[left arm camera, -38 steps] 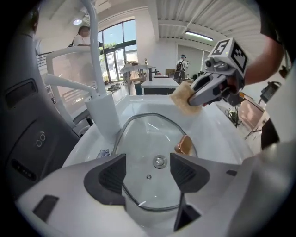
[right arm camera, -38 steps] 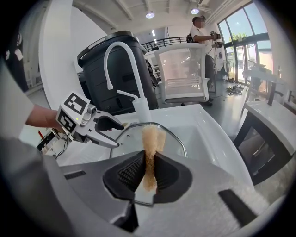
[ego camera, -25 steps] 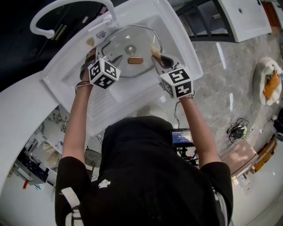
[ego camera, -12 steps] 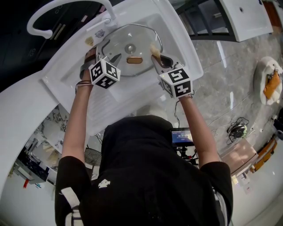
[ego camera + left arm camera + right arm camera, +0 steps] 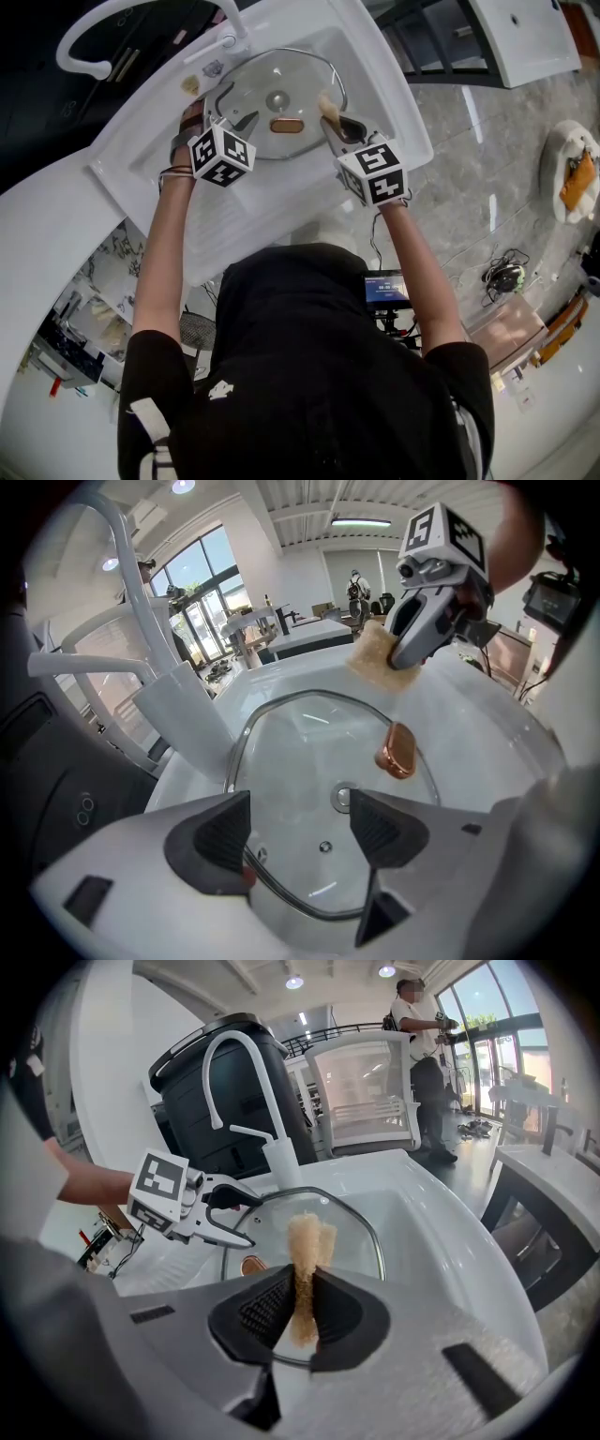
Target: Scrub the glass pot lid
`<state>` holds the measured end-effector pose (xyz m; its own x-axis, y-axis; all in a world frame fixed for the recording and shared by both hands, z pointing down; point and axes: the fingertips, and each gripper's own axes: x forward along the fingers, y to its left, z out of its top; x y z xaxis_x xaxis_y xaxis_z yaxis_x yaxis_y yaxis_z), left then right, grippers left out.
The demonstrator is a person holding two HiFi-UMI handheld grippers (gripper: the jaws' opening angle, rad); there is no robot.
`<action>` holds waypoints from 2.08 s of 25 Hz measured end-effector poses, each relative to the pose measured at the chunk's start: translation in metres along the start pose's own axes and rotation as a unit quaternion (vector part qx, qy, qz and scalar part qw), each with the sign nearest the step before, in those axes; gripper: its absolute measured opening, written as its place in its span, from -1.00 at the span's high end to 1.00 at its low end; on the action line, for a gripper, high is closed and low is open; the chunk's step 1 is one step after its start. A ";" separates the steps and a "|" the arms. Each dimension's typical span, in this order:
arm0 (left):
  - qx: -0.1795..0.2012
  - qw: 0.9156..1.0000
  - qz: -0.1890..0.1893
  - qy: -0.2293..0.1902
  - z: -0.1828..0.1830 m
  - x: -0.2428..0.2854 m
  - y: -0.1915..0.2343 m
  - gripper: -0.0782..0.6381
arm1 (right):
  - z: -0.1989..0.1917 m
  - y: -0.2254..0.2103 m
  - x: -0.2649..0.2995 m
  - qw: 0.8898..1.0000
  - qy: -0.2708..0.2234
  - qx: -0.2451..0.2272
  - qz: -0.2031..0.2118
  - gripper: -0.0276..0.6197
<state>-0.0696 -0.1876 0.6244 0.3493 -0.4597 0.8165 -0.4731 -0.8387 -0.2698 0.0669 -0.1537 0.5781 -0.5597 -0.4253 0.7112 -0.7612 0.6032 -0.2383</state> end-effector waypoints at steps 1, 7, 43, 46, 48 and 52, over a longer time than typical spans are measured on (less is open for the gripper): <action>0.000 1.000 0.000 -0.002 0.000 0.000 0.000 -0.07 | 0.000 0.000 0.000 1.000 0.000 0.000 0.000 0.85; -0.001 1.000 0.000 0.000 -0.001 0.000 0.001 -0.07 | 0.005 -0.006 0.004 1.000 0.001 -0.012 -0.007 0.85; -0.007 1.000 0.001 0.004 0.000 0.000 0.001 -0.07 | 0.032 -0.047 0.058 0.996 0.055 -0.061 -0.034 0.85; -0.007 1.000 0.002 0.002 0.000 -0.001 0.001 -0.07 | 0.029 -0.048 0.060 0.996 0.058 -0.064 -0.033 0.85; -0.007 1.000 0.003 0.001 0.000 -0.001 0.001 -0.07 | 0.028 -0.048 0.061 0.996 0.059 -0.063 -0.032 0.85; -0.008 1.000 0.003 0.002 0.000 -0.001 0.001 -0.07 | 0.030 -0.046 0.063 0.996 0.055 -0.061 -0.028 0.85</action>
<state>-0.0704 -0.1877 0.6230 0.3433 -0.4643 0.8164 -0.4881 -0.8309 -0.2673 0.0567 -0.2285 0.6138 -0.4735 -0.3888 0.7903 -0.7408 0.6612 -0.1185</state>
